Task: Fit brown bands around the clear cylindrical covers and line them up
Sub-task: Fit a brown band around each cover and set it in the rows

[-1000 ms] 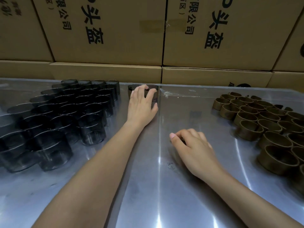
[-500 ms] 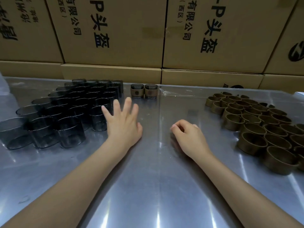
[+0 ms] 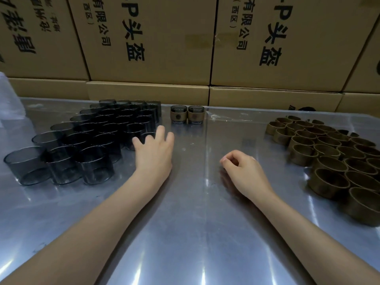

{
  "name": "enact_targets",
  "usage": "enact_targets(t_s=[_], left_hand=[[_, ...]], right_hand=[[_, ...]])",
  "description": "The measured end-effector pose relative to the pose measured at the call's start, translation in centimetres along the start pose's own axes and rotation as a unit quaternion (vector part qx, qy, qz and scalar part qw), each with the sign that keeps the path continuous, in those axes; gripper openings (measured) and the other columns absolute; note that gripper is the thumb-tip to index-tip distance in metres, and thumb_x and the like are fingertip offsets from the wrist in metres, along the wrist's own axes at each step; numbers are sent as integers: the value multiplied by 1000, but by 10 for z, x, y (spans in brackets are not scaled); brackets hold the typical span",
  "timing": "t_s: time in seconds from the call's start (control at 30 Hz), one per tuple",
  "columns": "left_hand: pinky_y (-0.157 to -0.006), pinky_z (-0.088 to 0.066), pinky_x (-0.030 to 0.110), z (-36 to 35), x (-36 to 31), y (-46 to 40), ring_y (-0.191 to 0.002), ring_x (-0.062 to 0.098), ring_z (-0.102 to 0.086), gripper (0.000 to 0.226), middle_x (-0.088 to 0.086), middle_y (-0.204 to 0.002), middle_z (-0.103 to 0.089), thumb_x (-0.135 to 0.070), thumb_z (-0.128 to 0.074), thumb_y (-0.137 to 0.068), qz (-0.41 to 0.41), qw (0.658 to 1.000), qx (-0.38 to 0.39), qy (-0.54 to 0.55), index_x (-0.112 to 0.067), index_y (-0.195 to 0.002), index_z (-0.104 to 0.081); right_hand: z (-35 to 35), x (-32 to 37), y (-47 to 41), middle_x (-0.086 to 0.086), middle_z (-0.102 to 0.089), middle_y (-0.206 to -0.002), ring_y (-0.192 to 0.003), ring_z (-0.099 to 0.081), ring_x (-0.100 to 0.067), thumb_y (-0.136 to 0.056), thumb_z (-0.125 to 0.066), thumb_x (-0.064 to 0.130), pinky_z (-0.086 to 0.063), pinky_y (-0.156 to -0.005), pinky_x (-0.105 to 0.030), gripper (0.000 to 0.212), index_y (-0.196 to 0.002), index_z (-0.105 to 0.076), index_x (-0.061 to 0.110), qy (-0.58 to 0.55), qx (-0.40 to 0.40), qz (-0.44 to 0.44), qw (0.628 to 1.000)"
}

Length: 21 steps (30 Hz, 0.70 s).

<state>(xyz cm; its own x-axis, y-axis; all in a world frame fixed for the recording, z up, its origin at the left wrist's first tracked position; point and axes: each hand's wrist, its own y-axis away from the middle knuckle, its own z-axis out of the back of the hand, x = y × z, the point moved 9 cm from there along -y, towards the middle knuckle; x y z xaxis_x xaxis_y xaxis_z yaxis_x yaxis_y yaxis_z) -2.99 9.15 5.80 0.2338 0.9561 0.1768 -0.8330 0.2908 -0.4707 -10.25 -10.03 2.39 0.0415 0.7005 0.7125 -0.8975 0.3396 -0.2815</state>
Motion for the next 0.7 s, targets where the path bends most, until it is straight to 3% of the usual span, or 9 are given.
enact_targets(t_s=[0.1,0.17,0.23,0.3,0.37,0.47,0.53,0.63,0.7], left_hand=[[-99,-31,50,12,-31,8,-109,30,-54,45,6,-134,-33,-13,-51,-86,-69,994,-15,78,-20,-129,-39],[-102,-28,45,26,-58,19,-114,27,-52,49,3,-136,-36,-14,-49,-86,-141,975,-33,168,-22,-134,-41],[-105,-30,44,43,-83,33,-117,26,-49,52,4,-135,-40,-13,-47,-82,-222,935,-26,274,-19,-133,-45],[-109,-28,47,55,-96,45,-117,23,-48,56,2,-133,-43,-11,-43,-75,-279,888,-10,366,-16,-130,-49],[-116,-17,52,59,-102,53,-121,17,-43,58,-3,-134,-41,-11,-40,-72,-298,858,11,417,-19,-130,-49],[-112,-25,58,62,-103,54,-125,11,-40,58,-5,-135,-37,-10,-43,-72,-278,822,8,497,-17,-129,-50],[-111,-33,43,65,-96,49,-129,4,-37,56,-4,-137,-36,-9,-47,-75,-236,789,-25,566,-15,-131,-49],[-107,-24,8,52,-80,36,-132,-7,-29,60,-5,-142,-33,-22,-56,-83,-126,767,-57,626,-17,-140,-40],[-109,-28,12,33,-79,28,-131,-3,-37,68,-9,-140,-40,-37,-62,-80,-63,741,16,669,-23,-142,-38]], right_hand=[[2,-2,-1,15,-62,-83,-100,-55,-16,-92,-52,26,-43,-76,-33,18,-76,-55,34,-19,-7,-8,1000],[2,-1,-1,14,-63,-91,-106,-56,-17,-87,-55,22,-47,-87,-36,12,-85,-56,34,-42,0,-12,999],[-3,4,0,5,-64,-108,-114,-56,-21,-77,-57,28,-46,-96,-42,28,-105,-56,32,-37,31,-10,999],[-10,5,1,-5,-66,-112,-109,-60,-27,-71,-55,32,-49,-94,-48,48,-118,-55,29,-31,82,-4,996],[-17,8,1,-10,-67,-112,-109,-61,-32,-76,-62,28,-49,-94,-50,43,-118,-58,24,-40,133,10,990],[-18,11,3,0,-64,-114,-112,-59,-27,-61,-60,53,-48,-95,-47,69,-125,-49,29,-36,151,41,987],[-14,12,3,5,-62,-115,-111,-60,-24,-58,-62,51,-49,-94,-47,75,-128,-42,32,-61,124,55,989],[-4,10,3,16,-63,-104,-99,-64,-8,-55,-69,42,-55,-83,-34,62,-112,-45,41,-155,69,74,983],[1,11,2,24,-63,-101,-93,-64,-1,-54,-73,43,-55,-78,-30,63,-110,-45,44,-183,53,87,978]])
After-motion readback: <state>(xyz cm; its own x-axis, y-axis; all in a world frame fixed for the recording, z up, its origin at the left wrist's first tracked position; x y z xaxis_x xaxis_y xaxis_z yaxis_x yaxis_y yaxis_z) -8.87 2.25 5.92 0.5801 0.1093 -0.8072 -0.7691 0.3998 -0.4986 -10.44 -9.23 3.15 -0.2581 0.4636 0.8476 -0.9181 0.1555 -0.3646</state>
